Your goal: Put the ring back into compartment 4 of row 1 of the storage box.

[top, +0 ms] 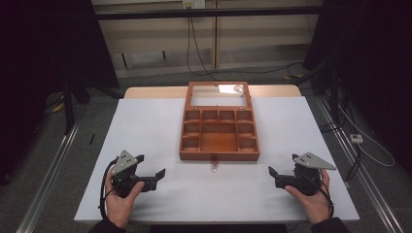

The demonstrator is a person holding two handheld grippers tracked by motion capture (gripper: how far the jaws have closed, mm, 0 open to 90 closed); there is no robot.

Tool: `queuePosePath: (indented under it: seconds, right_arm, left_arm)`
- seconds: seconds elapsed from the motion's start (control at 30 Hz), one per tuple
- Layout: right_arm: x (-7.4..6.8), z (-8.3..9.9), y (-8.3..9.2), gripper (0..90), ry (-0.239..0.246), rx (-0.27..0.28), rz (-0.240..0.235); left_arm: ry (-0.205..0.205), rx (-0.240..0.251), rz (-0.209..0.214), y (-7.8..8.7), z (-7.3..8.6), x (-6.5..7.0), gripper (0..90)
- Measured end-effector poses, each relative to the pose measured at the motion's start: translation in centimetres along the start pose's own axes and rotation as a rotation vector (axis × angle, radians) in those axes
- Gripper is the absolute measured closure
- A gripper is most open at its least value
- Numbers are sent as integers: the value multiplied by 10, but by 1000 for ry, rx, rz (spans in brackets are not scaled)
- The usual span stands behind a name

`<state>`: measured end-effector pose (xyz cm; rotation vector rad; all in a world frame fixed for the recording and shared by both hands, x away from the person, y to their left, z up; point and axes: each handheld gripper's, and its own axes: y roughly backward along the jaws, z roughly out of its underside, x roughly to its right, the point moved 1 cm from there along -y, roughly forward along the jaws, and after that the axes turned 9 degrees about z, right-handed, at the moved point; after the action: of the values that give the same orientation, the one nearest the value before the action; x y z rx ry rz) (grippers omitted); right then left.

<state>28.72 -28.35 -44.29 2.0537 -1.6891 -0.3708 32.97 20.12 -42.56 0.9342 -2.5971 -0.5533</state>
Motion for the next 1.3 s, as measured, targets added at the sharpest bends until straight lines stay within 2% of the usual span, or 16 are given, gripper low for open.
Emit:
queuePosePath:
  seconds: [0.37,0.57,0.73,0.97,1.3]
  right_arm:
    - [0,1,0,44,-8,-8,-14]
    - [-4,2,-2,51,8,-37,-23]
    - [-7,2,-2,52,19,-41,-51]
    - [-10,1,-2,64,26,-43,-77]
    - [-19,-5,-1,90,41,-32,-104]
  left_arm:
    - [1,-4,6,-1,-1,0,58]
    - [3,-3,-4,-2,0,0,59]
    - [30,-12,2,-5,1,-4,59]
    - [21,-19,2,-3,2,-3,60]
    - [28,-11,-26,0,1,-5,63]
